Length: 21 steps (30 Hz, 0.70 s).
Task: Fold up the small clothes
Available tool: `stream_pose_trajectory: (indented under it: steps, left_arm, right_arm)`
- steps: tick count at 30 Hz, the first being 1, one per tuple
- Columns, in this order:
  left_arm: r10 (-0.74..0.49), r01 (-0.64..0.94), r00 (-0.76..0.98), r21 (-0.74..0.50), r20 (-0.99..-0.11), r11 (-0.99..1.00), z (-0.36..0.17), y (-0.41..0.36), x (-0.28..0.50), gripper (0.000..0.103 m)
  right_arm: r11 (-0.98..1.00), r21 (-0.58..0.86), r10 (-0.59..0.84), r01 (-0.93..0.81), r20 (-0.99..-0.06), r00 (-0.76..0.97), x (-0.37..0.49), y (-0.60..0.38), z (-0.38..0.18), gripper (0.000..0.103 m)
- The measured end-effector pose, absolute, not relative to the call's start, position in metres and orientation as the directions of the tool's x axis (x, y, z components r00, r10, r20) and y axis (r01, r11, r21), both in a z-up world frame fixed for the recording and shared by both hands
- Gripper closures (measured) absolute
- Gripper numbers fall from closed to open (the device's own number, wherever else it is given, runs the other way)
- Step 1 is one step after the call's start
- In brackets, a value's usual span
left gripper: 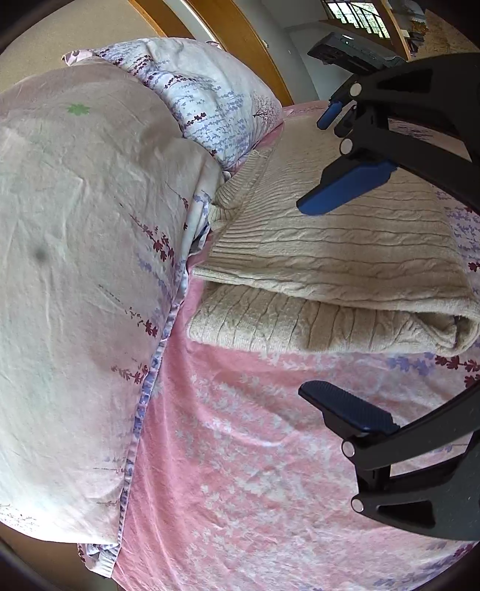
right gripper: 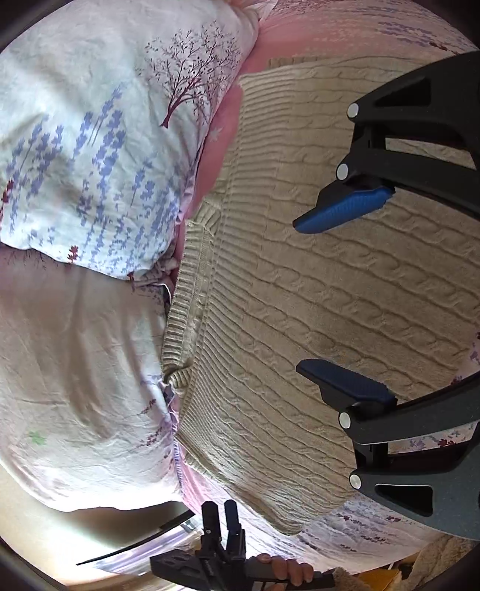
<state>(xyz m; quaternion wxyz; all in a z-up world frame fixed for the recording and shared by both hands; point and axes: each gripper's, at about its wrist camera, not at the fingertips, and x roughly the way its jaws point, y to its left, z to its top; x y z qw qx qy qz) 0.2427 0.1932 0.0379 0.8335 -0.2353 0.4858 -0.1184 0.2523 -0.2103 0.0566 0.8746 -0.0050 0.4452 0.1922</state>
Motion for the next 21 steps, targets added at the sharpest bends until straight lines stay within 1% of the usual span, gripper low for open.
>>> stream_pose_trajectory:
  steps: [6,12,17,18,20,21]
  left_arm:
    - [-0.427,-0.005,0.446,-0.479,-0.787,0.878,0.024,0.188,0.255,0.016]
    - [-0.433,0.011,0.450,-0.480,-0.781,0.877,0.024,0.186,0.259,0.016]
    - [-0.437,0.017,0.456,-0.483,-0.775,0.875,0.024,0.183,0.260,0.017]
    - [-0.437,0.019,0.457,-0.482,-0.775,0.876,0.024,0.182,0.260,0.018]
    - [-0.446,0.030,0.453,-0.486,-0.772,0.873,0.024,0.178,0.260,0.027]
    - [-0.447,0.038,0.452,-0.483,-0.772,0.875,0.024,0.174,0.260,0.028]
  right_arm:
    - [0.927,0.147,0.319,-0.346,-0.794,0.518,0.250,-0.210,0.048,0.028]
    - [0.929,0.124,0.303,-0.349,-0.797,0.523,0.250,-0.208,0.046,0.024]
    - [0.932,0.114,0.293,-0.345,-0.796,0.529,0.253,-0.206,0.046,0.023]
    - [0.932,0.115,0.294,-0.343,-0.795,0.530,0.252,-0.206,0.046,0.023]
    - [0.933,0.117,0.294,-0.340,-0.793,0.533,0.252,-0.206,0.046,0.023]
    - [0.933,0.117,0.294,-0.339,-0.793,0.534,0.251,-0.206,0.046,0.022]
